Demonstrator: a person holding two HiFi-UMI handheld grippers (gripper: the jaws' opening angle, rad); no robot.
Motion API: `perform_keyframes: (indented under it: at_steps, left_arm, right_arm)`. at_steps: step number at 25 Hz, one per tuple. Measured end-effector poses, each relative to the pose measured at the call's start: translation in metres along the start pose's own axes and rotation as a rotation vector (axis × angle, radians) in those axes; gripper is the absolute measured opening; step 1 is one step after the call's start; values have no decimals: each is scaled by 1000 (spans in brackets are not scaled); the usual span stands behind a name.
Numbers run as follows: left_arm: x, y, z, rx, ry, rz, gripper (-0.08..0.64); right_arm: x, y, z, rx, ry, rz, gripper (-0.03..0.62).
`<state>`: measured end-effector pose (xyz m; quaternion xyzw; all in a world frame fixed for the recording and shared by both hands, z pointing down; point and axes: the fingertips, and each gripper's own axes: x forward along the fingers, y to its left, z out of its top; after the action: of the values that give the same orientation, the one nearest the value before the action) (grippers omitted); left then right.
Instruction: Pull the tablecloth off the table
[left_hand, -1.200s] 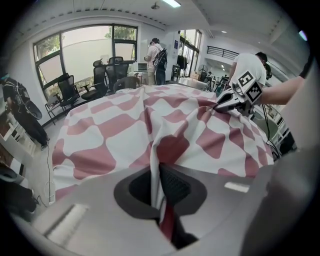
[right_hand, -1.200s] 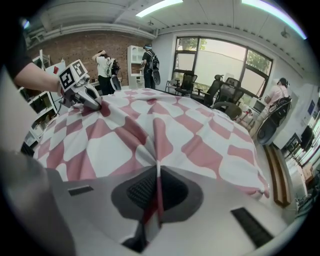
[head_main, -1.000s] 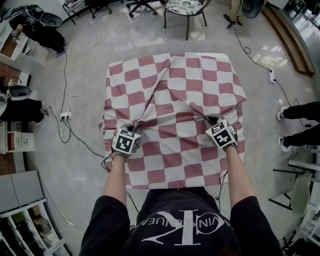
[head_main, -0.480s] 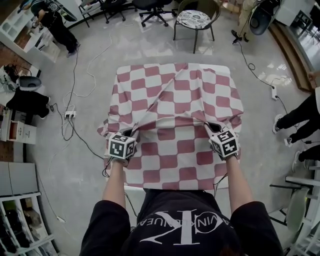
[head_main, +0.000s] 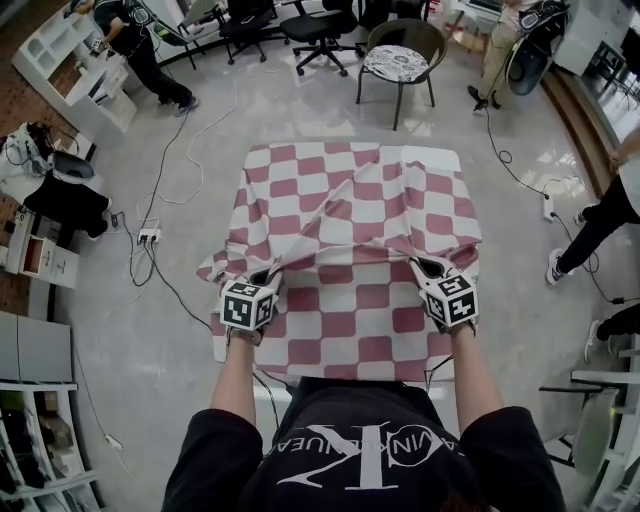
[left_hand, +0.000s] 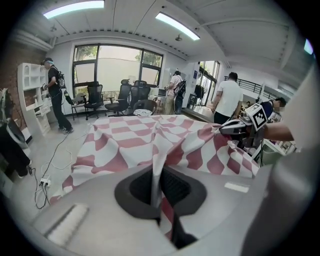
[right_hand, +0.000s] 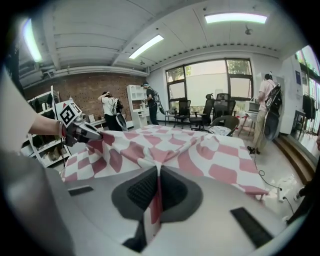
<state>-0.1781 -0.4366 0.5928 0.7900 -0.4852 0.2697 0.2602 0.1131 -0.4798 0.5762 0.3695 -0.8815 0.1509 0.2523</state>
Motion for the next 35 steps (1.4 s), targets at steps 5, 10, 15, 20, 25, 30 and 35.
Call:
perform_keyframes:
  at_steps: [5,10,15,20,25,30,35]
  left_arm:
    - [-19,1,-32,-19,-58,-24,14]
    - [-51,-13,-62,-47,-100,-56,14]
    - [-77,-22,-47,-85,-147,-81,14]
    - [-97,-32,-40,-122,-183,-111,14]
    - [-112,-38,-34,-135,-210,-120,14]
    - [-126,-41,-31,-145,-237,-125,14]
    - [-156,-54,-30,-159,-256,-148,14]
  right_arm:
    - [-7,31,-16,62,-71,-45,12]
    - [-34,65,-40,142,-121,-81,12]
    - [-60,71,-19,196,-169,-118,12]
    - [-80,77,-4,240,-199,-134,12]
    - [-93,81,6,262,-222,-147,12]
    - [-105,90,13,267,-244,-155,12]
    - [-131,108,20,287,-256,-162,12]
